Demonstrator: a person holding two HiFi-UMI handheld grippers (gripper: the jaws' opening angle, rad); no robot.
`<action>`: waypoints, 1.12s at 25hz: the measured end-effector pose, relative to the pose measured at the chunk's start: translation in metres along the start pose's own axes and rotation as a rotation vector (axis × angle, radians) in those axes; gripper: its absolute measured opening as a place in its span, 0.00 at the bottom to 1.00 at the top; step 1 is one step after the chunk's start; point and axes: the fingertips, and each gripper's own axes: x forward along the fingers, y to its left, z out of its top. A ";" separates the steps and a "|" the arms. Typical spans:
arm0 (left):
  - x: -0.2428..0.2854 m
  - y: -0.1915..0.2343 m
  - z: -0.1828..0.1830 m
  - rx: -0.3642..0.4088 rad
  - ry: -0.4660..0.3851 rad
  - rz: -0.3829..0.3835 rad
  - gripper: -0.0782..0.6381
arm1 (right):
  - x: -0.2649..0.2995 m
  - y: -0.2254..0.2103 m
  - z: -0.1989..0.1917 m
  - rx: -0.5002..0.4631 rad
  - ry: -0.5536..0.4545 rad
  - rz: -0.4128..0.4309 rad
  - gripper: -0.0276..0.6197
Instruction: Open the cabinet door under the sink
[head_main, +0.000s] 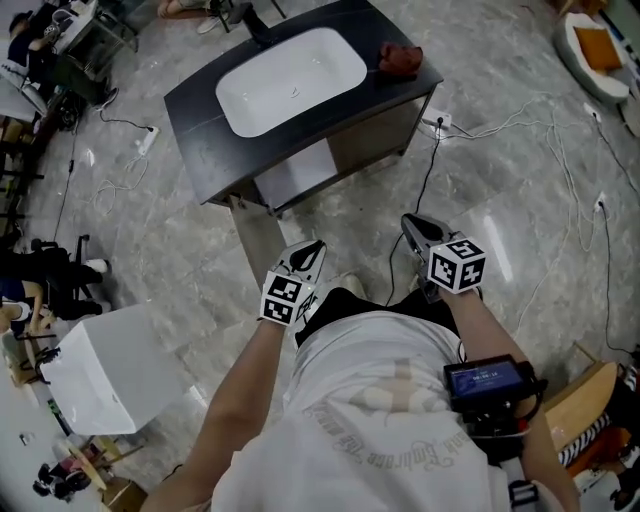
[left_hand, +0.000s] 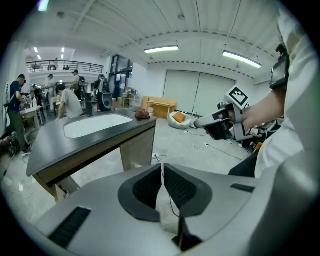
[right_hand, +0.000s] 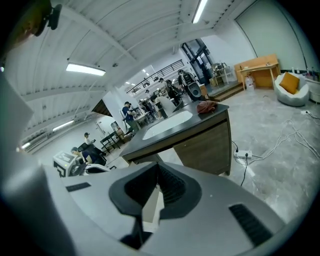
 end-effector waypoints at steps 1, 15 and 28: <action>0.005 -0.002 0.004 -0.010 0.001 0.008 0.14 | 0.002 -0.006 0.001 -0.011 0.010 0.009 0.07; 0.097 -0.045 0.076 -0.137 0.049 0.181 0.12 | -0.006 -0.120 0.083 -0.034 0.061 0.181 0.07; 0.132 -0.019 0.061 -0.193 0.084 0.225 0.12 | 0.019 -0.156 0.061 -0.128 0.189 0.157 0.07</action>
